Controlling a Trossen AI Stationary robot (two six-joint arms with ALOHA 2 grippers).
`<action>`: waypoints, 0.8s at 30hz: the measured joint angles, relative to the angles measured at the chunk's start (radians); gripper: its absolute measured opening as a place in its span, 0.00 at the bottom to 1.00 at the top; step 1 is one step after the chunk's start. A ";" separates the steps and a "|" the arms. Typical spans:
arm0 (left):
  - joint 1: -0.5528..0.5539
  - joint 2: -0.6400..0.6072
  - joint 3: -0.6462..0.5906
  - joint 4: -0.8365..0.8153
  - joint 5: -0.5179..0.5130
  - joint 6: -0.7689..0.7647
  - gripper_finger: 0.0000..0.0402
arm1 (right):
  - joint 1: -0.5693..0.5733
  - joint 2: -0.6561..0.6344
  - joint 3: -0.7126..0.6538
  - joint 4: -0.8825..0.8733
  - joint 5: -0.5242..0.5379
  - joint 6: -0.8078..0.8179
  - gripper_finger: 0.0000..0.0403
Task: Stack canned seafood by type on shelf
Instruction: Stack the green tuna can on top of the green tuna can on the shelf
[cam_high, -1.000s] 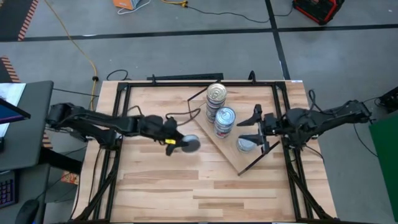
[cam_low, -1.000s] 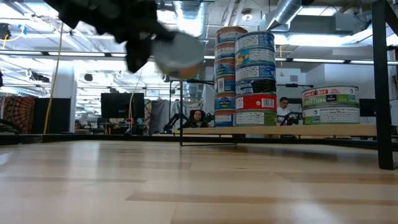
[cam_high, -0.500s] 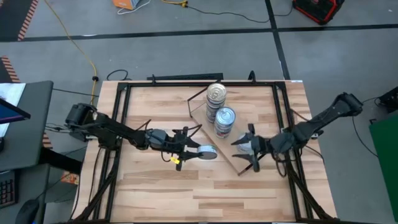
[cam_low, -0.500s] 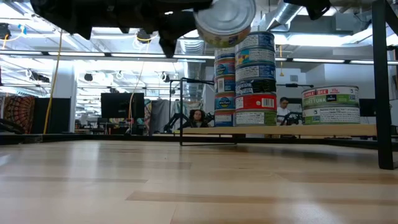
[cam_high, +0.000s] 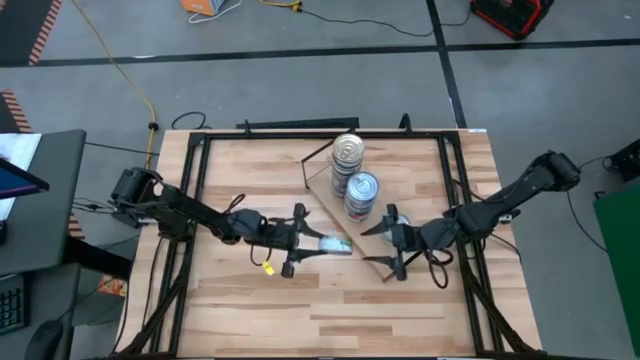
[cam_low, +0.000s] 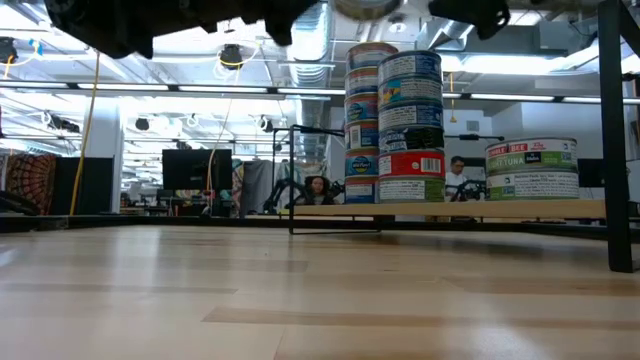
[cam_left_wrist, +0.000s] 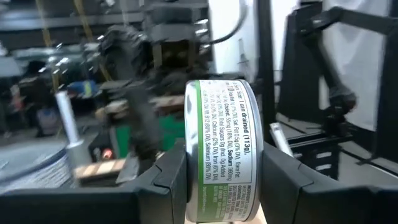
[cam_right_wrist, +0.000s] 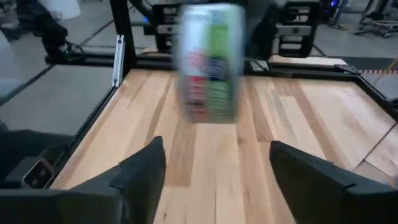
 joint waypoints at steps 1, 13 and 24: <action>-0.005 0.000 0.005 0.001 0.009 0.014 0.33 | -0.005 0.009 0.000 0.023 0.000 -0.008 0.80; -0.059 0.000 0.036 -0.004 -0.132 0.100 0.33 | 0.005 0.151 0.096 0.166 0.052 -0.215 0.84; -0.061 -0.001 0.036 -0.031 -0.139 0.096 0.33 | -0.019 0.181 0.155 0.165 0.043 -0.184 0.67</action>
